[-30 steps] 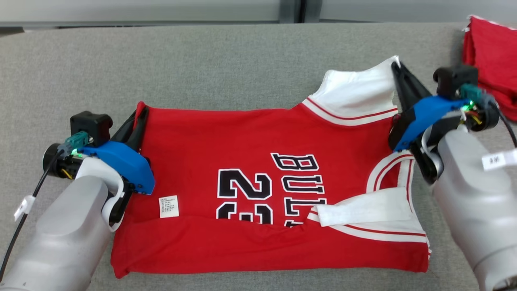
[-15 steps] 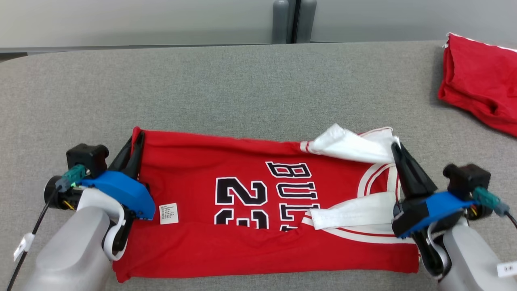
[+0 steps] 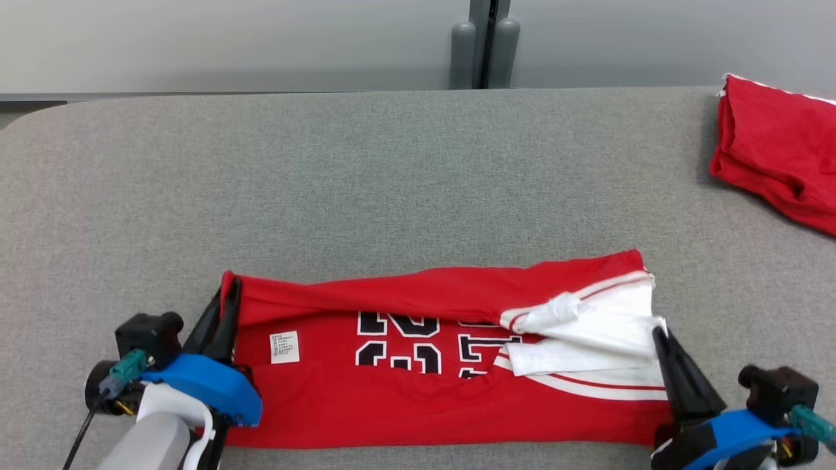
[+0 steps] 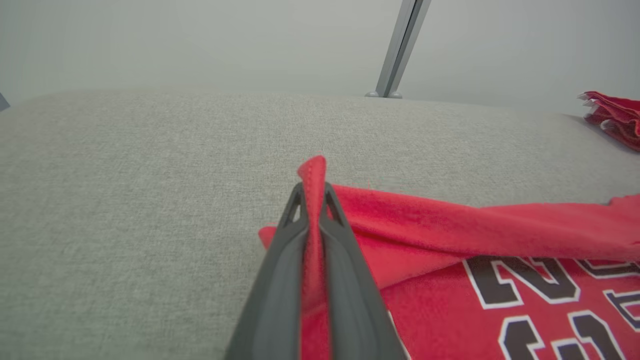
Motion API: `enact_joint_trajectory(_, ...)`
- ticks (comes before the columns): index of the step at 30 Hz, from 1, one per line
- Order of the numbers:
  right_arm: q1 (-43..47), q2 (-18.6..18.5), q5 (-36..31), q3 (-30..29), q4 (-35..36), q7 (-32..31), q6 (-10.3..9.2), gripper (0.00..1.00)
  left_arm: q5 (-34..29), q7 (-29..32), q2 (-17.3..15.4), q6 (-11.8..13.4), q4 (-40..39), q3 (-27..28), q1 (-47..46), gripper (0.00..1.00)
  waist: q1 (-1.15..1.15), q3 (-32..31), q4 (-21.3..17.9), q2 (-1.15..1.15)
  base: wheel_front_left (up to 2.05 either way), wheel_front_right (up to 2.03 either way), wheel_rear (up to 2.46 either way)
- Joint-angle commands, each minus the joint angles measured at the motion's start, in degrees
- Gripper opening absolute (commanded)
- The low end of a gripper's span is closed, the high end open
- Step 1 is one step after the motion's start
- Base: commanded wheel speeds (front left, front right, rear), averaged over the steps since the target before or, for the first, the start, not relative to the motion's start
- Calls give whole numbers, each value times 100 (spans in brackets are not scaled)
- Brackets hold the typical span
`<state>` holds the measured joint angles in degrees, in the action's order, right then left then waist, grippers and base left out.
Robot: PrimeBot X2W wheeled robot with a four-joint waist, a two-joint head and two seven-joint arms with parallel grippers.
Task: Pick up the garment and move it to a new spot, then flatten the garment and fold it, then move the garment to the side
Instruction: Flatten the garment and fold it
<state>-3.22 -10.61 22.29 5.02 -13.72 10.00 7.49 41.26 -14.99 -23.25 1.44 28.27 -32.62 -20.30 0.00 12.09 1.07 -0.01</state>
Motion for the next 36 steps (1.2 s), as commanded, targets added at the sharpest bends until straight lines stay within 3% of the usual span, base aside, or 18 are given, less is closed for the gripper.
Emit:
enact_joint_trajectory(1,259,111,-38,-71,150,-114,1,0,-92,-25,30,-32,-50,80,168,0,0,-22,26,1,0,0,0)
enact_joint_trajectory(6,602,280,-47,-230,303,-286,1,0,-238,-25,167,-72,-96,303,443,0,0,-69,49,1,0,0,0)
enact_joint_trajectory(7,649,289,-70,-256,308,-310,1,44,-281,-26,198,-75,-141,392,475,25,0,-81,51,1,0,0,0)
enact_joint_trajectory(8,676,305,-88,-293,319,-308,1,100,-340,-25,238,-62,-181,468,517,87,0,-98,52,1,0,0,0)
enact_joint_trajectory(9,697,313,-107,-306,321,-318,1,100,-419,-25,284,-45,-230,558,585,100,0,-116,50,1,0,0,0)
enact_joint_trajectory(18,321,128,-261,-488,492,-325,1,100,-1356,-26,715,33,-1179,1895,1223,100,0,-198,87,1,0,0,0)
enact_joint_trajectory(28,-522,-35,-668,-644,-430,-813,1,100,-2656,-26,1681,-445,-2017,3662,1847,100,0,-125,264,1,0,0,0)
enact_joint_trajectory(36,-740,46,-682,-374,-1331,-1040,1,100,-3324,-25,1979,-715,-1988,4060,2147,100,0,-88,381,1,0,0,0)
